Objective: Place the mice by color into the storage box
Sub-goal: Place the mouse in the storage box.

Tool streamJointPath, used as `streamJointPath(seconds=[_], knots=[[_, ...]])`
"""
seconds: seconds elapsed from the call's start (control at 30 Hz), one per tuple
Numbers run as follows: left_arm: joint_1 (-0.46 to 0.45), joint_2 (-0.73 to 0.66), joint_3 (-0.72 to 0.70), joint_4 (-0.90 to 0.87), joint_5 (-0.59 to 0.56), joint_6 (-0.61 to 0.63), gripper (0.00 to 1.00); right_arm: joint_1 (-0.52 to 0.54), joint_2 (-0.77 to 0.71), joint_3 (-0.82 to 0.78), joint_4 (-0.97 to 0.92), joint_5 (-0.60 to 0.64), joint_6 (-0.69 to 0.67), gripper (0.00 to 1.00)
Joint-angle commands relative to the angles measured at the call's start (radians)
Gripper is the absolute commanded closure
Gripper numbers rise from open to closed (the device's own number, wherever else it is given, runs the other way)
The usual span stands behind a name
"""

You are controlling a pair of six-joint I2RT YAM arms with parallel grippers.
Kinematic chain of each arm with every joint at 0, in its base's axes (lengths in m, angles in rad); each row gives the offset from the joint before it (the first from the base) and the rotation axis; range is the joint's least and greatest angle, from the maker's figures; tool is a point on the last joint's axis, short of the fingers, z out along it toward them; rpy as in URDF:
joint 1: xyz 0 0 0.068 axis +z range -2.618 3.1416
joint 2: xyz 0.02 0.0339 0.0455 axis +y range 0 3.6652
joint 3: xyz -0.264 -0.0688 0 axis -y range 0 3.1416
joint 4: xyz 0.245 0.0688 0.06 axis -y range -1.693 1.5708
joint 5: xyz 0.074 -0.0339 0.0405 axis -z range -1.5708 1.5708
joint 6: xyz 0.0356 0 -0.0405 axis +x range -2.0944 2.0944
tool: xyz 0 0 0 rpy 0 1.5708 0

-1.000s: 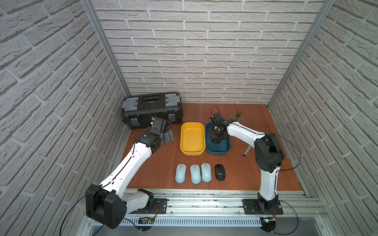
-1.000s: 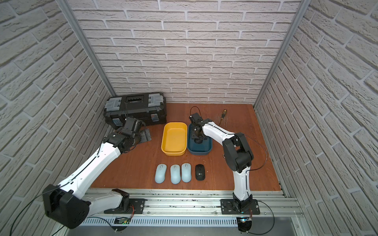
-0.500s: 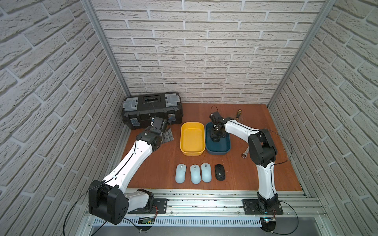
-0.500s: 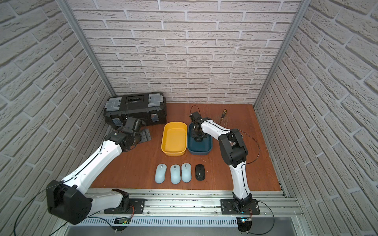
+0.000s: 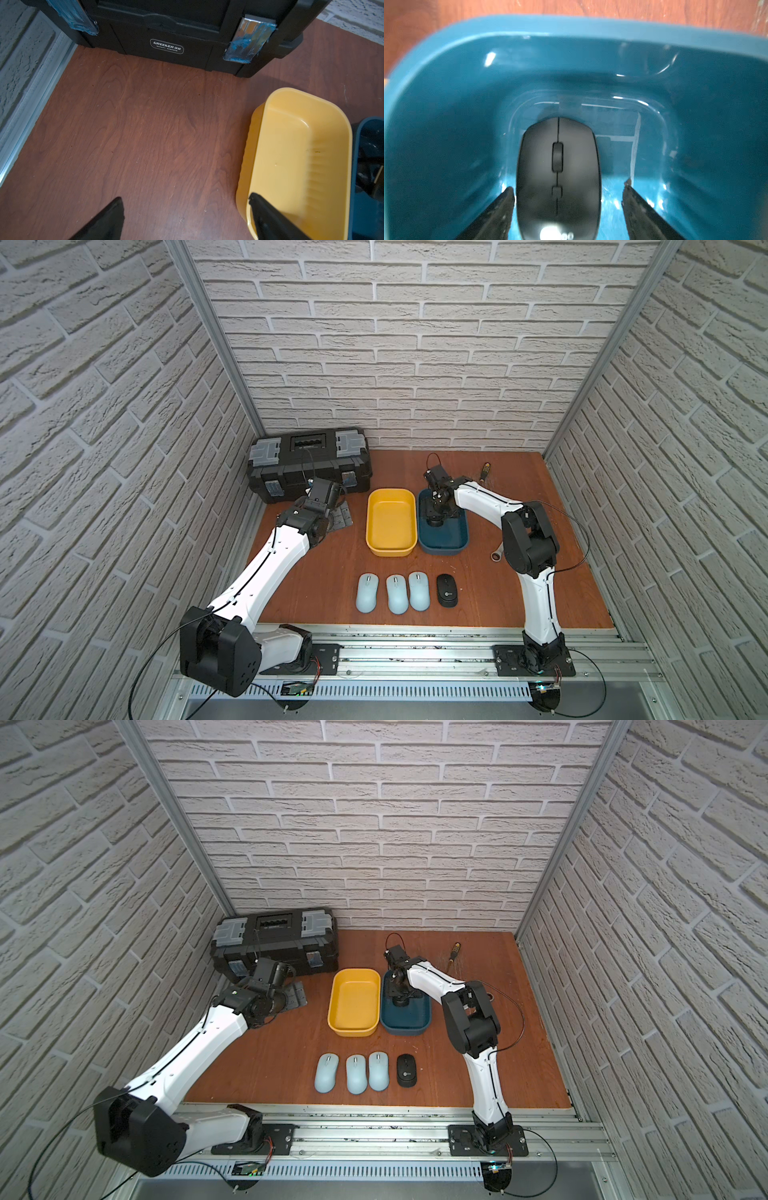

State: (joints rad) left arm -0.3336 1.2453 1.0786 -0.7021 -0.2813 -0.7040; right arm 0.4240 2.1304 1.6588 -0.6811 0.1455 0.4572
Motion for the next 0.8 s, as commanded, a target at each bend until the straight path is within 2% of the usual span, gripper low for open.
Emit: streamJointPath(seconds=[0.0, 0.2, 0.47, 0.6, 0.77], knots=[[0.002, -0.044, -0.002, 0.020, 0.012, -0.003, 0.04, 0.024, -0.188, -0.066, 0.026, 0.008, -0.033, 0.19], [-0.003, -0.083, 0.014, 0.004, 0.015, 0.018, 0.04, 0.119, -0.437, -0.220, -0.052, 0.124, -0.052, 0.20], [-0.019, -0.089, 0.038, -0.012, 0.014, 0.021, 0.04, 0.277, -0.723, -0.487, -0.185, 0.146, 0.103, 0.25], [-0.027, -0.078, 0.045, -0.014, 0.013, 0.018, 0.04, 0.349, -0.785, -0.620, -0.192, 0.124, 0.199, 0.26], [-0.048, -0.072, 0.055, -0.014, 0.006, 0.016, 0.04, 0.413, -0.770, -0.726, -0.133, 0.053, 0.299, 0.23]])
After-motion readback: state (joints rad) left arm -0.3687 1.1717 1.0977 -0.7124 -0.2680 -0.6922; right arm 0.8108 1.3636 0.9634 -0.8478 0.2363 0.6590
